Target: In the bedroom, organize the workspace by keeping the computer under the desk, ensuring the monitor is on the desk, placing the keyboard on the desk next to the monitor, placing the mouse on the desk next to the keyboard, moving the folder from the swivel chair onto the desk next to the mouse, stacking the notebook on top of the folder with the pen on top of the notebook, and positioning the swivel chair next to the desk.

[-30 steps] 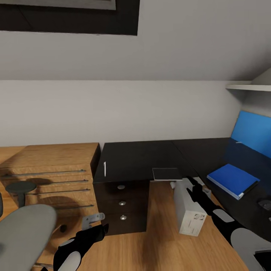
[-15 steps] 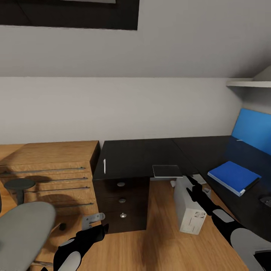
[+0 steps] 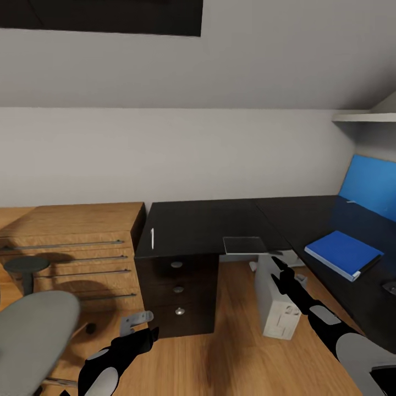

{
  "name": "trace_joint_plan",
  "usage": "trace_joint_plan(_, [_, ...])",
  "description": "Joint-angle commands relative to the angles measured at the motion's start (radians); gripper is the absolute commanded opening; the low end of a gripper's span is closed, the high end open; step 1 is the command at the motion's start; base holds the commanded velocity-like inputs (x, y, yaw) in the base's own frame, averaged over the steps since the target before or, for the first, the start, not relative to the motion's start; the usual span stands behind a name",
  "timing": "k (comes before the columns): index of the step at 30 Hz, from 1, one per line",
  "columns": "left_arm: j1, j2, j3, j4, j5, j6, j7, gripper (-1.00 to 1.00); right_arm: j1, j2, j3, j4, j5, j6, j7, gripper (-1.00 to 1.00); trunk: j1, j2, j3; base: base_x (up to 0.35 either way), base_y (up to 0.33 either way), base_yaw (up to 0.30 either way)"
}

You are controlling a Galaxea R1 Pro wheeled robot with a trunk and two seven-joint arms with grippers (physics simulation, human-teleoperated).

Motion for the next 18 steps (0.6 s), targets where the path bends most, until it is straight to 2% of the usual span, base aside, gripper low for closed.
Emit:
trace_joint_plan(1, [-0.001, 0.001, -0.002, -0.001, 0.008, 0.001, 0.009, 1.0, -0.001, 0.0, 0.009, 0.0, -0.01, 0.004, 0.001, 1.0, 0.004, -0.008, -0.004, 0.0, 0.0, 0.0])
trace_joint_plan(3, [-0.001, 0.001, -0.002, -0.001, 0.008, 0.0, 0.01, 1.0, -0.001, 0.004, 0.011, -0.003, -0.009, -0.006, -0.005, 1.0, 0.012, -0.022, -0.011, 0.0, 0.0, 0.0])
trace_joint_plan(6, [-0.001, 0.001, -0.002, -0.001, 0.008, 0.001, 0.01, 1.0, -0.002, 0.022, 0.009, -0.006, -0.009, -0.061, -0.036, 1.0, 0.023, -0.043, -0.02, 0.0, 0.0, 0.0])
trace_joint_plan(9, [-0.001, 0.001, -0.002, -0.001, 0.008, 0.001, 0.009, 1.0, -0.002, 0.041, 0.006, -0.01, -0.011, -0.154, -0.076, 1.0, 0.035, -0.064, -0.029, 0.0, 0.0, 0.0])
trace_joint_plan(10, [-0.001, 0.001, -0.002, -0.001, 0.008, 0.001, 0.01, 1.0, -0.002, 0.047, 0.005, -0.014, -0.013, -0.211, -0.093, 1.0, 0.038, -0.071, -0.032, 0.0, 0.0, 0.0])
trace_joint_plan(14, [-0.001, 0.001, -0.002, -0.001, 0.008, 0.002, 0.01, 1.0, -0.002, 0.064, 0.004, -0.034, -0.016, -0.339, -0.119, 1.0, 0.05, -0.092, -0.042, 0.0, 0.0, 0.0])
trace_joint_plan(18, [-0.001, 0.001, -0.002, -0.001, 0.008, 0.002, 0.009, 1.0, -0.002, 0.088, 0.004, -0.053, -0.016, -0.407, -0.132, 1.0, 0.05, -0.092, -0.042, 0.0, 0.0, 0.0])
